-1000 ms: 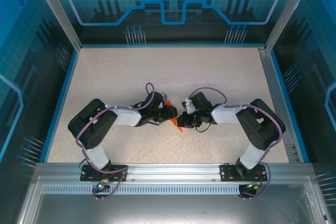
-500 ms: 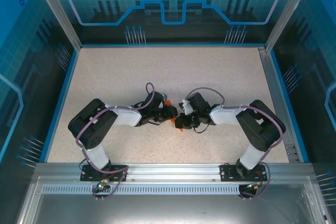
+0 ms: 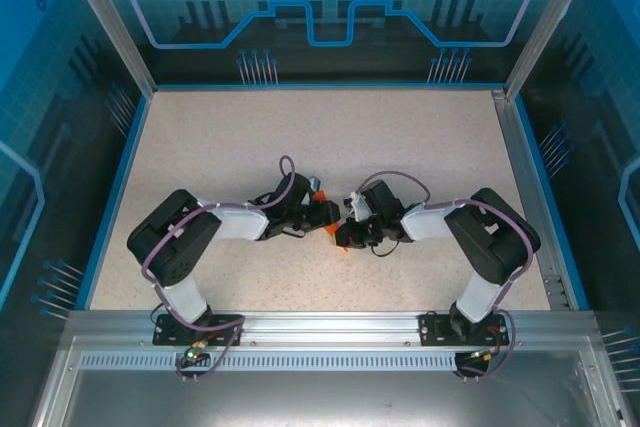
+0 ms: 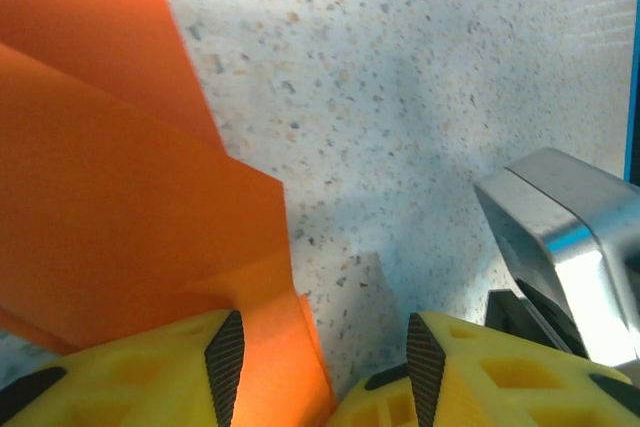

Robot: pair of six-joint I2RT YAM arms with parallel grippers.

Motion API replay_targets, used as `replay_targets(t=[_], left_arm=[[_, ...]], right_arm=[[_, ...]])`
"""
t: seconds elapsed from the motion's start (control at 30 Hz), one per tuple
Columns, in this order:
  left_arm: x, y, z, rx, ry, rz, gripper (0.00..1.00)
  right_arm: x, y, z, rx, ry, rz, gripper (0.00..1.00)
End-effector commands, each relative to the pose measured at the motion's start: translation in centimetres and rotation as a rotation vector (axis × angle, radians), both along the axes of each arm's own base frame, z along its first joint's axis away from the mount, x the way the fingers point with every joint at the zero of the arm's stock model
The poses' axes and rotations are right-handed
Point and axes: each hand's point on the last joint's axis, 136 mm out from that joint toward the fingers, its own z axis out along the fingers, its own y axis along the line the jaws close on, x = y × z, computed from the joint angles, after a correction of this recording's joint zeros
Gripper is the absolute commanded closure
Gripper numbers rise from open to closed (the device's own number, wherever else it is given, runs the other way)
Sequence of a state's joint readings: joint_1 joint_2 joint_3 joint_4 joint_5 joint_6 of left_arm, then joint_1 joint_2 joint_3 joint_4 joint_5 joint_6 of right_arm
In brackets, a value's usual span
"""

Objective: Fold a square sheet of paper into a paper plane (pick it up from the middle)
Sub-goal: Fold the wing for the fifth time at the center of the table.

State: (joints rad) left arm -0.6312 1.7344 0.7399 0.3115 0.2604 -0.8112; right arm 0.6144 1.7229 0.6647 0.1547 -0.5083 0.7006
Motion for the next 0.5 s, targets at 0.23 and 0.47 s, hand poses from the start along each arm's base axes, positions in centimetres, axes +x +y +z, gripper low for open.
replay_targets(t=[0.23, 0.47], left_arm=[[1.3, 1.6, -2.0, 0.063, -0.014, 0.060, 0.52], [3.5, 4.4, -3.2, 0.103, 0.026, 0.173, 0.52]], right_arm=[[-2.5, -3.3, -3.9, -0.181, 0.121, -0.035, 0.99], [-3.0, -4.0, -4.5, -0.205, 0.134, -0.041, 1.00]])
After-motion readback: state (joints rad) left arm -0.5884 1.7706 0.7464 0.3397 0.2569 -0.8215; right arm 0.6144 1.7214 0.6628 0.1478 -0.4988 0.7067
